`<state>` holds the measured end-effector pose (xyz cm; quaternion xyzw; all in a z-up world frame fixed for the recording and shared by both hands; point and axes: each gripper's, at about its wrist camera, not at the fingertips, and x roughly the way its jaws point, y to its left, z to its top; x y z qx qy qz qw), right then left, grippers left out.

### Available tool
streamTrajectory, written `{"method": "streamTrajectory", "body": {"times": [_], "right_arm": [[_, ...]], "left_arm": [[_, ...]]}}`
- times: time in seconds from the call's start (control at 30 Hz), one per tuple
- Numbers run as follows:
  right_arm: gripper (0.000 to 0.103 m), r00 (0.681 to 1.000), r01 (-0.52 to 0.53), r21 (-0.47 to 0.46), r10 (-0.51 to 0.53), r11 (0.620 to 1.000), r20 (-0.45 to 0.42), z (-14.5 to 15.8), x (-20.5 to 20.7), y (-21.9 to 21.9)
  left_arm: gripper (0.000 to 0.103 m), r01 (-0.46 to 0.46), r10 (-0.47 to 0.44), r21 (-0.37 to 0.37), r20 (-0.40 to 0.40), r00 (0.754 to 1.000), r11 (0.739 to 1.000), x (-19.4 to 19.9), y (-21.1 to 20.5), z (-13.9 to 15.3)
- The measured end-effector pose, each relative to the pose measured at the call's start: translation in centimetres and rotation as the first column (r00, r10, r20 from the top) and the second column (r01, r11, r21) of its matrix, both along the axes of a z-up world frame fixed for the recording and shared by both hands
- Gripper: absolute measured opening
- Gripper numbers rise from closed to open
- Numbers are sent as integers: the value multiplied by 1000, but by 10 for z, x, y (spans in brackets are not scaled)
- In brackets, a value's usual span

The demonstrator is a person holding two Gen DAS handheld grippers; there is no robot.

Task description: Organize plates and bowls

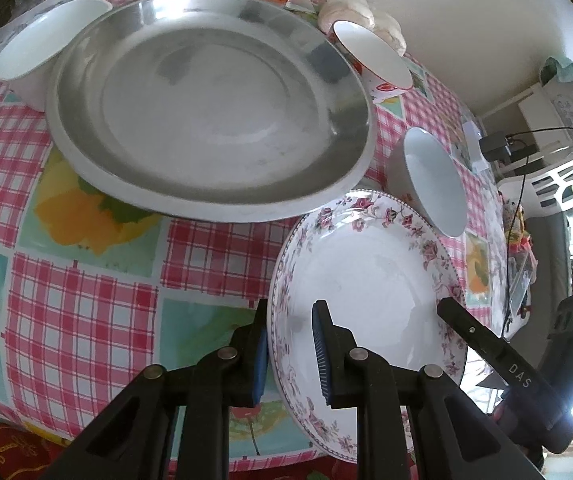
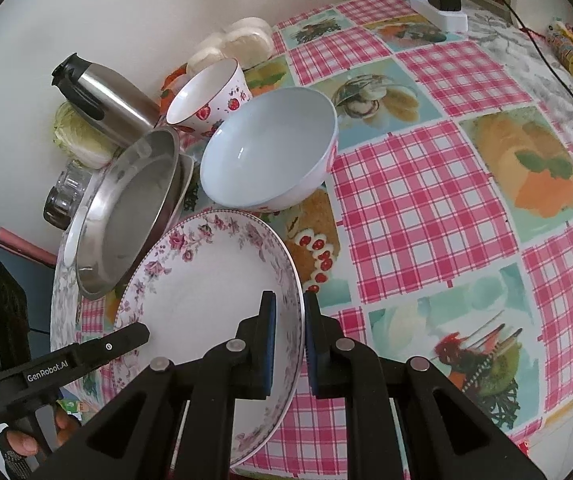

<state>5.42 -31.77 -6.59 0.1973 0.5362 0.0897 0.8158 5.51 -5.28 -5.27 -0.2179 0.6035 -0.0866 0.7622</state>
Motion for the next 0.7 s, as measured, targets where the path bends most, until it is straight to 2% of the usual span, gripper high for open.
{"method": "streamTrajectory", "body": {"times": [0.7], "right_arm": [[14,998,12,-12,-11,1000,65,17,-17,-10]], "left_arm": [[23,43,-44,11,15,999,999,4,-20,4]]}}
